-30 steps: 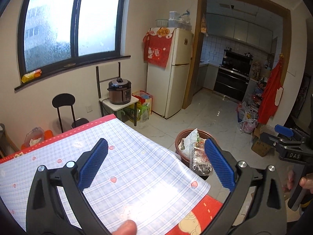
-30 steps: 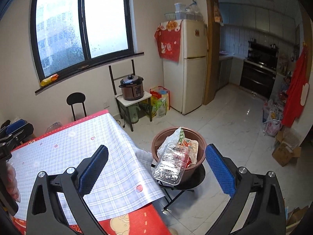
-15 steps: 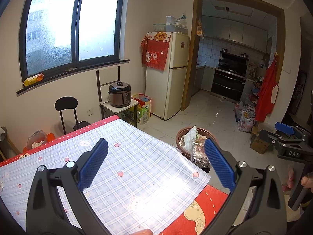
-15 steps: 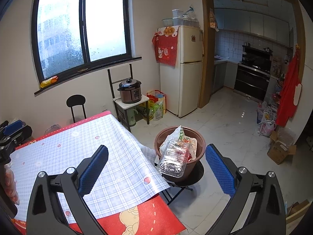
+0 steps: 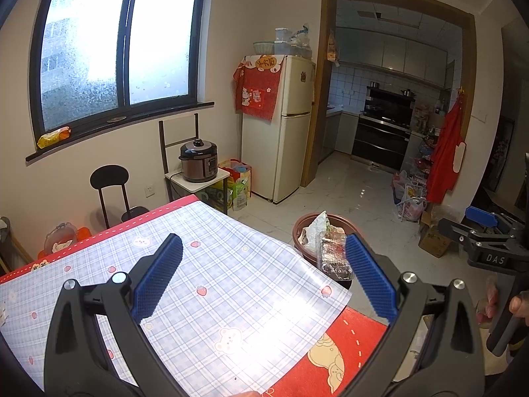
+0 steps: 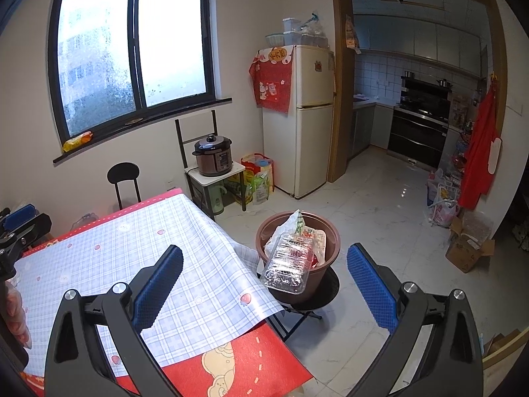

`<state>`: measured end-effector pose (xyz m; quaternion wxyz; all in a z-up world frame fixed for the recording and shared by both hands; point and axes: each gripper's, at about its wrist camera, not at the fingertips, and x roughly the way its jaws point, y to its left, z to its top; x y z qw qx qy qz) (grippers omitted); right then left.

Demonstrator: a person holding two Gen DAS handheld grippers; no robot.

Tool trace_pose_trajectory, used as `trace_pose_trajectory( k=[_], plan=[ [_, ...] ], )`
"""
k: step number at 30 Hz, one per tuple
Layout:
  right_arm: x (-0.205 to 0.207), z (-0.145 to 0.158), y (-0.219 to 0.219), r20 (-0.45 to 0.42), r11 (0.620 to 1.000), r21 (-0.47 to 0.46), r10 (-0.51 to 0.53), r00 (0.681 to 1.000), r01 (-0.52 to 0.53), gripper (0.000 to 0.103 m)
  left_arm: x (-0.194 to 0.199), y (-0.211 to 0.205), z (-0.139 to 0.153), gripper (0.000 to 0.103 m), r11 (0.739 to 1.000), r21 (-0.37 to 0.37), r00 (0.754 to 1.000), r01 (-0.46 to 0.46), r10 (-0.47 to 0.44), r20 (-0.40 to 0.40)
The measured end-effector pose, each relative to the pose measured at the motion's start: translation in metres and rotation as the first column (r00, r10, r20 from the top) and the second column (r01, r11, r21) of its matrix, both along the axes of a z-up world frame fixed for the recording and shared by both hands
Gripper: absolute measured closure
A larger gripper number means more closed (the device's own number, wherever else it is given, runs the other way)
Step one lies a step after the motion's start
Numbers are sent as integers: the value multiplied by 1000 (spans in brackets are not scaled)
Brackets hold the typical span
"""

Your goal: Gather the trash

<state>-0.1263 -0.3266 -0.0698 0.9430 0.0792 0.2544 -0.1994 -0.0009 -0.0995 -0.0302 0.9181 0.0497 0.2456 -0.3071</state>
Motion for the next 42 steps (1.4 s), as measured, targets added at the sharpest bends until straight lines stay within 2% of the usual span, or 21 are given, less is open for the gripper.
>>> trace_pose_trajectory(
  k=[42],
  plan=[
    [-15,6,-1,1,999,-3,-43,999,43,5,-1,-1,-8,6,1000,-5,1000,22,-22,-9]
  ],
)
